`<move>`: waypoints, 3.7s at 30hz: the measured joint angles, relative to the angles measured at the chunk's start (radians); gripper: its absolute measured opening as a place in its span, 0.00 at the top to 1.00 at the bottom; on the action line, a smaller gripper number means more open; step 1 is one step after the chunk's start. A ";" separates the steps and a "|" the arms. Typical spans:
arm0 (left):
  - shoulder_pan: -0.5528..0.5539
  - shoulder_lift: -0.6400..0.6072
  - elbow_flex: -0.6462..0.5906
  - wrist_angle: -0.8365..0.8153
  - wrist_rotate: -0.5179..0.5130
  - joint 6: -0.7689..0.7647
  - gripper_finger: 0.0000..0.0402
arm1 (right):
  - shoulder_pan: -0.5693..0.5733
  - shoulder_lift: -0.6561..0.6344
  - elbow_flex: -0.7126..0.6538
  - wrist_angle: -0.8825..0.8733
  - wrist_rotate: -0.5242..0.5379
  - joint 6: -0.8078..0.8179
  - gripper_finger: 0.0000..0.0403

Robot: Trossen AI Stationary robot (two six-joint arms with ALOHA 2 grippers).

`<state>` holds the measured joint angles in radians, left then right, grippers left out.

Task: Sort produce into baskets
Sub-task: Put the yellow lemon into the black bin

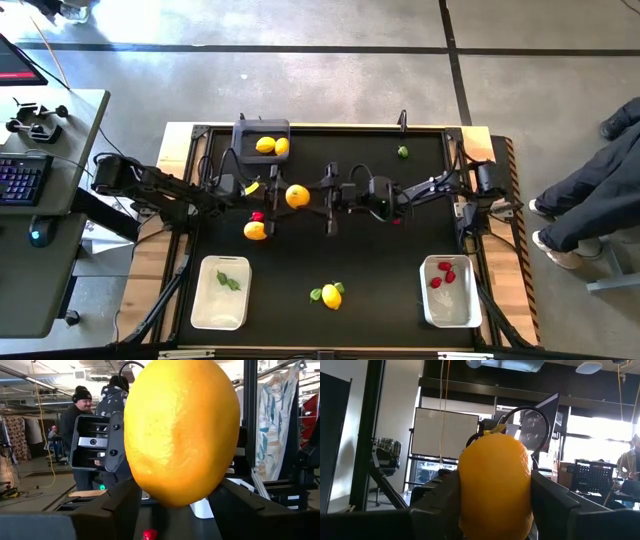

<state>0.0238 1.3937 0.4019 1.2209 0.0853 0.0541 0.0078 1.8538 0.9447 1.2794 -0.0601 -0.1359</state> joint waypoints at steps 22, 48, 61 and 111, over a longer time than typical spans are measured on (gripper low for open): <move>0.024 0.000 -0.001 -0.039 0.000 0.000 0.75 | -0.023 0.000 -0.001 -0.068 0.025 0.073 0.33; 0.079 -0.002 0.000 -0.136 0.010 0.006 1.00 | -0.070 0.002 -0.003 -0.148 0.029 0.151 0.33; 0.123 -0.002 0.000 -0.259 -0.008 0.164 1.00 | -0.128 0.001 -0.002 -0.252 0.025 0.324 0.29; 0.147 -0.069 0.013 -0.765 -0.336 0.391 1.00 | -0.209 0.000 -0.002 -0.700 0.113 0.240 0.31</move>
<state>0.1711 1.3246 0.4145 0.4563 -0.2505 0.4450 -0.2016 1.8534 0.9432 0.5791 0.0525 0.1040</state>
